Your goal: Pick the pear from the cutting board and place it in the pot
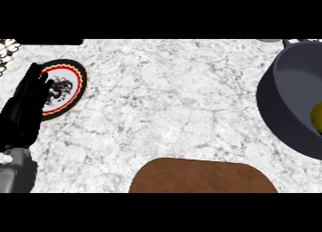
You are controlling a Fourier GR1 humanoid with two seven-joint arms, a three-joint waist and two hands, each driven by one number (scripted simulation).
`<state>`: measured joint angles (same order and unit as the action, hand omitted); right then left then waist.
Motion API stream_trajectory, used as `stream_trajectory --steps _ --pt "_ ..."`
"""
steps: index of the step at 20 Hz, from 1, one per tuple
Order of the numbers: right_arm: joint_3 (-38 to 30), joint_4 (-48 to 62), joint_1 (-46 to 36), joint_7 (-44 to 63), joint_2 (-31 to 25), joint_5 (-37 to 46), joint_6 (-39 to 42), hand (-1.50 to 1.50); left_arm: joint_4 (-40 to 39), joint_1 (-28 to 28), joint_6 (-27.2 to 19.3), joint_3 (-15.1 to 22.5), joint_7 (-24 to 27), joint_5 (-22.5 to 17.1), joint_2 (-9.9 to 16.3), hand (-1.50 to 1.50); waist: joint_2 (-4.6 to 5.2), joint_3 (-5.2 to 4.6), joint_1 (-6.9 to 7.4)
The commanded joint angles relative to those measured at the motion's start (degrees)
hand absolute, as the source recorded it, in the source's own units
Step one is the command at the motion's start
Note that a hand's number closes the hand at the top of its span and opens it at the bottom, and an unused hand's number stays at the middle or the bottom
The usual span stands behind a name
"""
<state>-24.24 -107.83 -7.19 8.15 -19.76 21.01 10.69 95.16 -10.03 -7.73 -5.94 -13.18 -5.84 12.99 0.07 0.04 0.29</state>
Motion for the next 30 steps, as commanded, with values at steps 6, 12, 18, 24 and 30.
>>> stream_trajectory --steps 6,12,18,24,30 --pt "2.7 20.3 -5.4 -11.4 -7.2 23.3 -15.5 1.50 -0.3 -1.9 -1.7 2.0 -1.6 1.9 -1.9 0.00 0.35 0.04 0.92" --pt "3.4 45.3 -17.1 -18.8 -8.7 24.8 -22.0 1.50 -1.6 -5.0 -1.1 0.3 -2.7 1.3 -0.8 0.00 0.28 0.02 0.75" --pt "0.3 58.8 -21.1 -19.4 -8.1 19.0 -17.2 -1.50 -2.7 -1.8 0.6 0.7 1.1 1.4 -1.4 0.00 0.33 0.03 0.88" --pt "-2.1 67.5 -26.0 -27.2 -9.2 12.0 -8.5 -1.50 -2.4 -1.7 0.9 1.0 2.0 1.2 -2.0 0.00 0.74 0.17 2.21" --pt "-10.3 66.9 -26.6 -32.9 -8.2 -0.9 -1.3 -1.50 -3.1 -2.4 0.1 0.2 1.6 1.5 -1.7 0.00 0.17 0.08 0.12"
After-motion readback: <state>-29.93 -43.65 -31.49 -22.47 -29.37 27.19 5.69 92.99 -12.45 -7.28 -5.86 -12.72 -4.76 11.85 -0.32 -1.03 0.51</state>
